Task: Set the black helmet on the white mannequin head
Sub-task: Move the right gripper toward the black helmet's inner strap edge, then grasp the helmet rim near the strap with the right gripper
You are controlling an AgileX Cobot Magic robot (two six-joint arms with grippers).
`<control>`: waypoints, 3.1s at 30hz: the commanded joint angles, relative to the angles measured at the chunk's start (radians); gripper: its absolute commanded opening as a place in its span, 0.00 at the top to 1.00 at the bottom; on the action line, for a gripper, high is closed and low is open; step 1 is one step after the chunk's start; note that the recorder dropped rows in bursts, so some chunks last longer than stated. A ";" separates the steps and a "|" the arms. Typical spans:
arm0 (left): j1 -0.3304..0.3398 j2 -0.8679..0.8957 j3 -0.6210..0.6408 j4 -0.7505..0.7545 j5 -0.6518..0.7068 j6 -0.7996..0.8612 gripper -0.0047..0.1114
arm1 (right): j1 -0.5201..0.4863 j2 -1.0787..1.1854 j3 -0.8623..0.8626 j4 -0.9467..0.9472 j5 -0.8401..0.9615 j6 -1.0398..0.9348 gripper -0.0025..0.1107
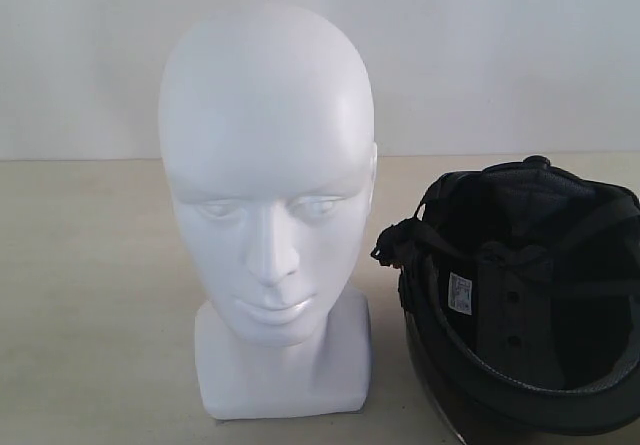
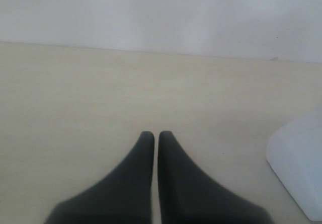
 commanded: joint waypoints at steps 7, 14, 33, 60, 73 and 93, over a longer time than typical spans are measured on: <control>0.002 -0.004 0.004 -0.009 -0.001 0.002 0.92 | 0.124 0.119 0.065 0.016 -0.027 -0.083 0.88; 0.002 -0.004 0.004 -0.009 -0.001 0.002 0.92 | 0.316 0.172 0.218 -0.182 -0.212 0.217 0.52; 0.002 -0.004 0.004 -0.009 -0.001 0.002 0.92 | 0.370 0.575 0.249 -0.207 -0.393 0.352 0.25; 0.002 -0.004 0.004 -0.009 -0.001 0.002 0.92 | 0.316 0.833 0.194 -0.396 -0.494 0.567 0.25; 0.002 -0.004 0.004 -0.009 -0.001 0.002 0.92 | 0.276 0.842 0.194 -0.431 -0.490 0.578 0.37; 0.002 -0.004 0.004 -0.009 -0.001 0.002 0.92 | 0.276 0.891 0.194 -0.446 -0.478 0.570 0.62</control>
